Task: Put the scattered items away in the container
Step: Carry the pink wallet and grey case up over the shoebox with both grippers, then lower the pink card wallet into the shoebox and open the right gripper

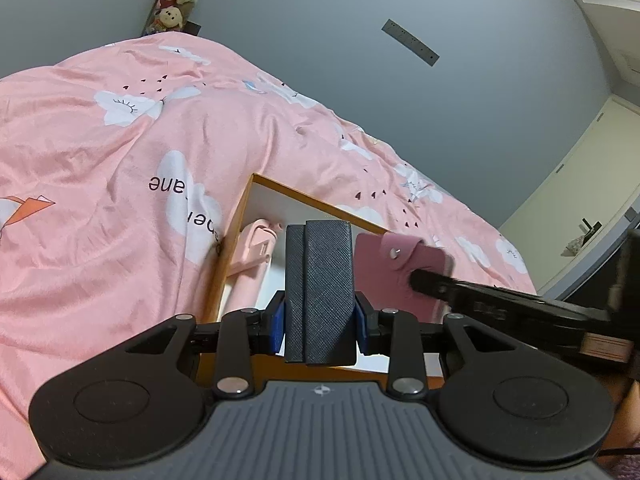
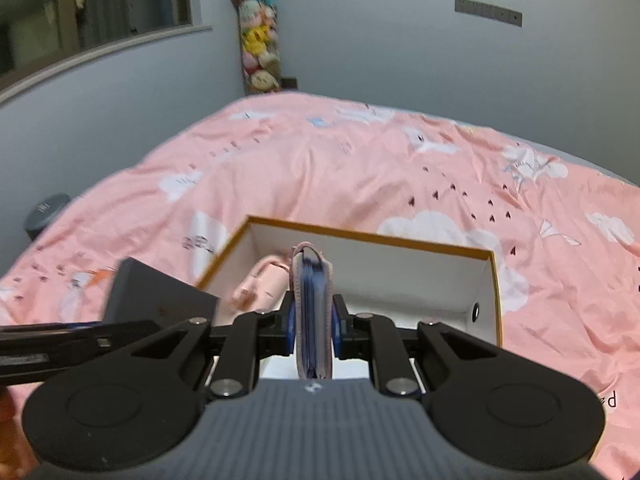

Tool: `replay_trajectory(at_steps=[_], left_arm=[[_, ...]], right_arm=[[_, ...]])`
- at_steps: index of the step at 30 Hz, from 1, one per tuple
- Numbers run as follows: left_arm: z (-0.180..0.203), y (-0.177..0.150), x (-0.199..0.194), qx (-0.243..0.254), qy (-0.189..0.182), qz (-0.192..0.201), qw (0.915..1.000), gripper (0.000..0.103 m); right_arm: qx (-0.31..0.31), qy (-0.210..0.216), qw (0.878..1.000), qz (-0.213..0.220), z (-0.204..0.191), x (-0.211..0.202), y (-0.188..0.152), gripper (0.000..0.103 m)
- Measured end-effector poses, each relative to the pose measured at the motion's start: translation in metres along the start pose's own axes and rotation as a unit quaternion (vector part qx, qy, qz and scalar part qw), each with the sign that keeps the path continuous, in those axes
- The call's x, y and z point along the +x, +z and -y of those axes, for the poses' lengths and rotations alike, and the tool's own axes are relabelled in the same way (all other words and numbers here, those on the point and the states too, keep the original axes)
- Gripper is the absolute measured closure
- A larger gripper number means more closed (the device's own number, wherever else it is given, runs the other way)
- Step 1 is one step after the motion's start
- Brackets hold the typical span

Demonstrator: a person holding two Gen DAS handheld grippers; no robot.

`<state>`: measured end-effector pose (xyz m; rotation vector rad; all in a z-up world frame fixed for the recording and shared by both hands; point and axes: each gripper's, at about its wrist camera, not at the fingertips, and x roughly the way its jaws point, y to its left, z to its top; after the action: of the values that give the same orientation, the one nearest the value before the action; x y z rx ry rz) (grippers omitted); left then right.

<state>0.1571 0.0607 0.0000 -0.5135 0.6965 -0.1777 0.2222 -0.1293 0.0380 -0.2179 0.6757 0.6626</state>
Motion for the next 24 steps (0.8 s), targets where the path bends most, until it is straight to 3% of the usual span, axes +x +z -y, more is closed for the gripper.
replay_trajectory(at_steps=[16, 24], left_arm=[[-0.008, -0.006, 0.025, -0.001, 0.001, -0.006, 1.0, 0.065], [-0.006, -0.01, 0.03, 0.008, 0.0, -0.005, 1.0, 0.065]], right_arm=[[0.103, -0.022, 0.992, -0.074, 0.015, 0.099, -0.001, 0.085], [0.159, -0.013, 0.978, -0.132, 0.034, 0.109, -0.009, 0.083]])
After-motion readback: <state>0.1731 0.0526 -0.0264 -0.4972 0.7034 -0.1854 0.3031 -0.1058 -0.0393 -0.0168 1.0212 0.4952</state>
